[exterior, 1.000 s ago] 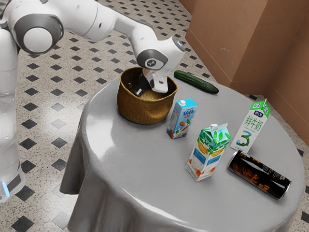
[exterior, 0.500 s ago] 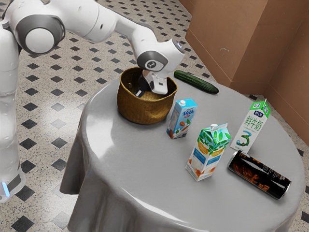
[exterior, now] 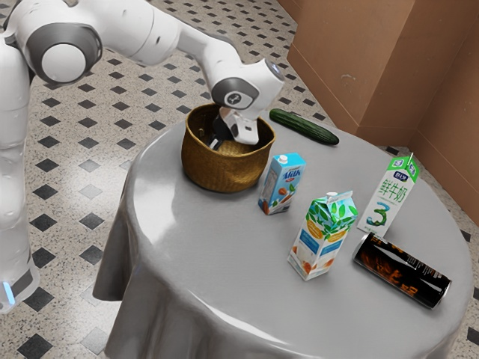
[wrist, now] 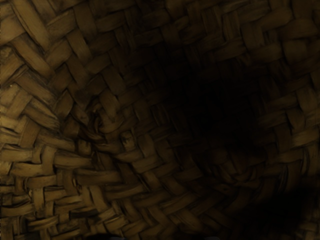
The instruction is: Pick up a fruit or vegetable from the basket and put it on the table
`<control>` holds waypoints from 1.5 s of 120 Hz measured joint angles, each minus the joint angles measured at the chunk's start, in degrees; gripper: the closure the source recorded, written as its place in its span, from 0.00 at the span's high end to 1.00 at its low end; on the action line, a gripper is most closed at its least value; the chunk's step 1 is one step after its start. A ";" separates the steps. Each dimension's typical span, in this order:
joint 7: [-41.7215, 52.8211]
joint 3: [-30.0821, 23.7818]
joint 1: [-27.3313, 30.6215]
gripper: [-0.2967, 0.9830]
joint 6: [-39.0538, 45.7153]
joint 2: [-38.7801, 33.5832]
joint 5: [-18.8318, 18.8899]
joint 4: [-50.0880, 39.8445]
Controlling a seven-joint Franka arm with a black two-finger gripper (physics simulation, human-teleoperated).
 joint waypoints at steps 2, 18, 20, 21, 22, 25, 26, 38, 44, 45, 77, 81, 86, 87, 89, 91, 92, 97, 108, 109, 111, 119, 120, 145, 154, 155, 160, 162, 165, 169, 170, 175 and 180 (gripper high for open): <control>-0.02 0.00 -0.02 0.34 0.01 -0.03 -0.01 0.00; -0.17 -0.07 -0.04 0.34 0.28 -0.35 -0.29 0.05; -0.19 -0.07 -0.05 0.34 0.34 -0.42 -0.32 0.07; -0.20 -0.08 -0.05 0.34 0.37 -0.45 -0.34 0.08; -0.21 -0.08 -0.05 0.34 0.39 -0.48 -0.35 0.09; -0.24 -0.11 -0.04 0.34 0.46 -0.57 -0.39 0.10; -0.25 -0.13 -0.03 0.34 0.51 -0.63 -0.40 0.11; -0.34 -0.30 -0.02 0.34 1.11 -1.04 -0.48 0.11; -0.38 -0.44 -0.04 0.33 1.27 -1.52 -0.49 0.13; -0.38 -0.47 -0.04 0.33 1.29 -1.61 -0.49 0.15; -0.15 -1.04 -0.30 0.34 0.46 -3.14 -0.50 5.29; -0.05 -1.01 -0.26 0.34 -0.06 -3.34 -0.50 6.13; 0.10 -1.04 -0.14 0.34 -0.68 -3.77 -0.51 7.02; 0.14 -1.05 -0.13 0.34 -0.79 -3.89 -0.51 7.15; 0.21 -1.05 -0.09 0.34 -1.08 -4.12 -0.52 7.58; 0.28 -1.08 -0.04 0.34 -1.47 -4.29 -0.53 8.24; 0.32 -1.09 -0.01 0.34 -1.66 -4.37 -0.53 8.55; 0.53 -1.16 0.12 0.34 -2.53 -4.74 -0.54 9.85; 1.05 -1.30 0.36 0.34 -4.63 -5.34 -0.77 12.66; 1.10 -1.31 0.38 0.34 -4.82 -5.40 -0.81 12.89; 1.20 -1.32 0.40 0.34 -5.19 -5.49 -0.88 13.35; 1.60 -1.73 0.86 0.34 -6.72 -5.67 -1.09 15.38; 1.65 -1.81 0.95 0.34 -6.89 -5.68 -1.11 15.60; 3.20 -4.66 3.66 0.34 -10.02 -4.34 -1.04 24.15; 3.99 -5.27 3.21 0.34 -10.55 -1.28 -0.85 29.72; 4.08 -5.32 3.00 0.34 -10.59 -0.90 -0.83 30.37; 4.56 -5.48 1.56 0.34 -10.71 0.85 -0.73 33.30; 4.75 -5.52 0.93 0.34 -10.70 1.67 -0.62 34.60; 5.03 -5.56 0.11 0.34 -10.58 2.68 -0.47 36.21; 5.41 -5.57 -0.61 0.34 -10.27 3.52 -0.30 37.64; 5.51 -5.53 -0.74 0.34 -10.14 3.66 -0.27 37.93; 5.90 -5.25 -1.02 0.34 -9.33 4.13 -0.14 38.86; 6.12 -4.36 -1.14 0.34 -8.24 4.35 -0.05 39.29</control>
